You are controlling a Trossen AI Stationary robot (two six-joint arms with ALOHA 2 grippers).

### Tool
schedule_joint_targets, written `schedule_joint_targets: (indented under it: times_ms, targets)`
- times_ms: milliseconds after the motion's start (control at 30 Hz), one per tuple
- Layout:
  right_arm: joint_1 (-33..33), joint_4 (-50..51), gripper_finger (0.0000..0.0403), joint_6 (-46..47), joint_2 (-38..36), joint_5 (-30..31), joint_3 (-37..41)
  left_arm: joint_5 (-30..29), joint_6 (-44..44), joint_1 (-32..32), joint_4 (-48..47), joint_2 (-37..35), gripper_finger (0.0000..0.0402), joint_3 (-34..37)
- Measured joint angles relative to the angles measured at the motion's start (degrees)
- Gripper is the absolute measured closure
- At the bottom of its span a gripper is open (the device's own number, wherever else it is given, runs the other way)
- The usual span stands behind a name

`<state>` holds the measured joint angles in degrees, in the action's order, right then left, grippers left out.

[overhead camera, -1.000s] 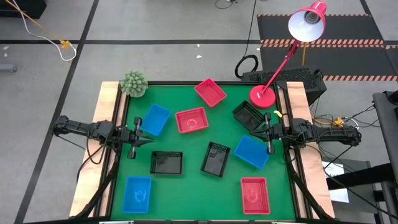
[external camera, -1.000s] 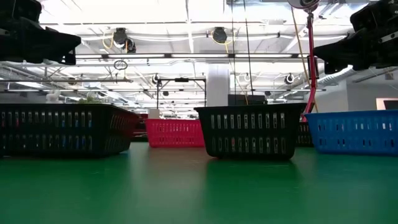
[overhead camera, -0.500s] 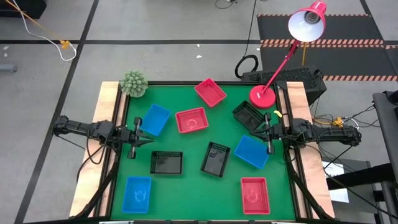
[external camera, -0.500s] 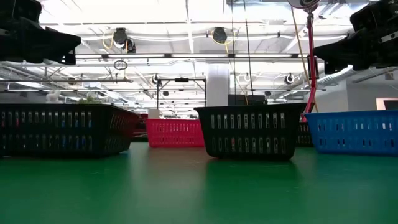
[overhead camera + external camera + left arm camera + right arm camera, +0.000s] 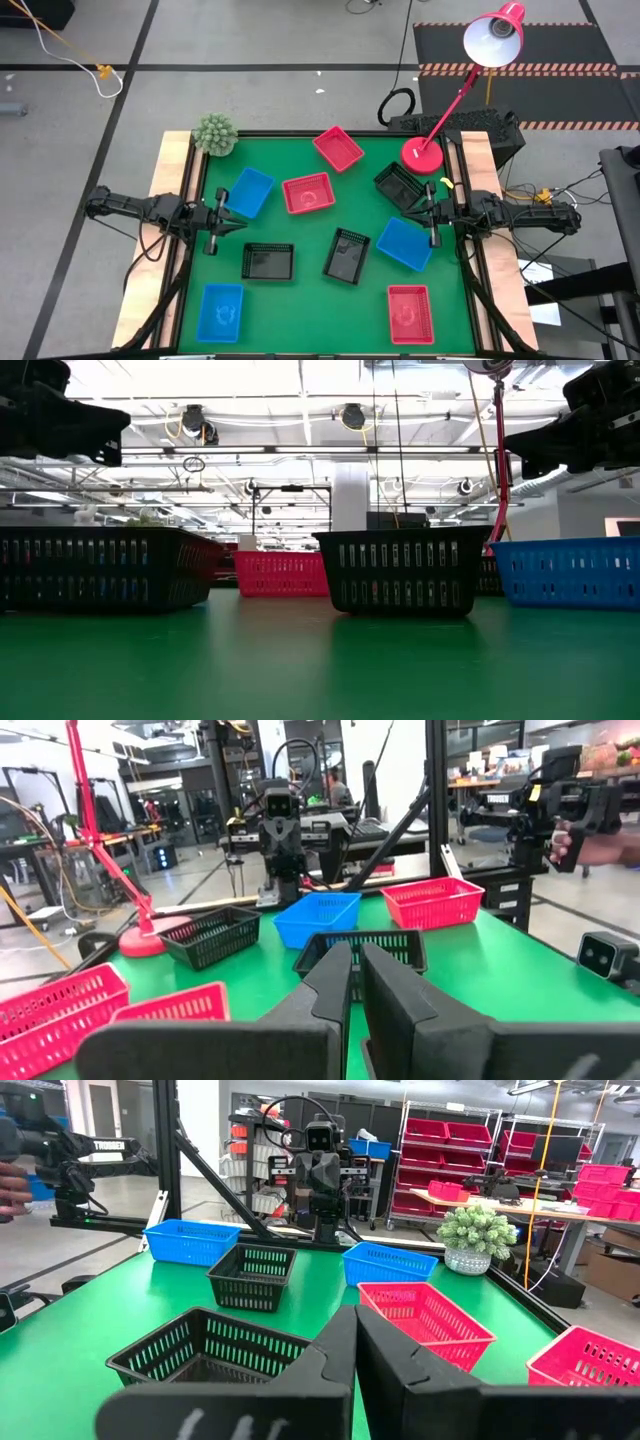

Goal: Stack baskets by color
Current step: Stack the middle red bin on the bottom red bin

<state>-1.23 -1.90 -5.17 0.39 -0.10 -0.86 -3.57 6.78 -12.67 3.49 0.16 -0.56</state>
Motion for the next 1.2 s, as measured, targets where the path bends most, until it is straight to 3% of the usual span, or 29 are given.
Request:
schedule_joint_targets:
  times_ms: [200, 633, 833, 1200]
  targets:
    - [0.0, 0.0, 0.0403, 0.0, 0.0, 0.0, 0.0, 0.0, -7.2, 0.0, 0.0, 0.0, 0.0371, 0.0]
    - [0.0, 0.0, 0.0403, 0.0, 0.0, 0.0, 0.0, -1.2, -7.2, 0.0, 3.4, 2.7, 0.0399, -2.8]
    - [0.0, 0.0, 0.0403, 0.0, 0.0, 0.0, 0.0, -2.3, -7.1, 0.0, -4.9, 8.9, 0.04, -14.9]
    - [0.0, -0.1, 0.0403, 0.0, 0.0, 0.0, 0.0, -7.1, -7.2, 0.0, -26.9, 26.5, 0.0399, -44.8]
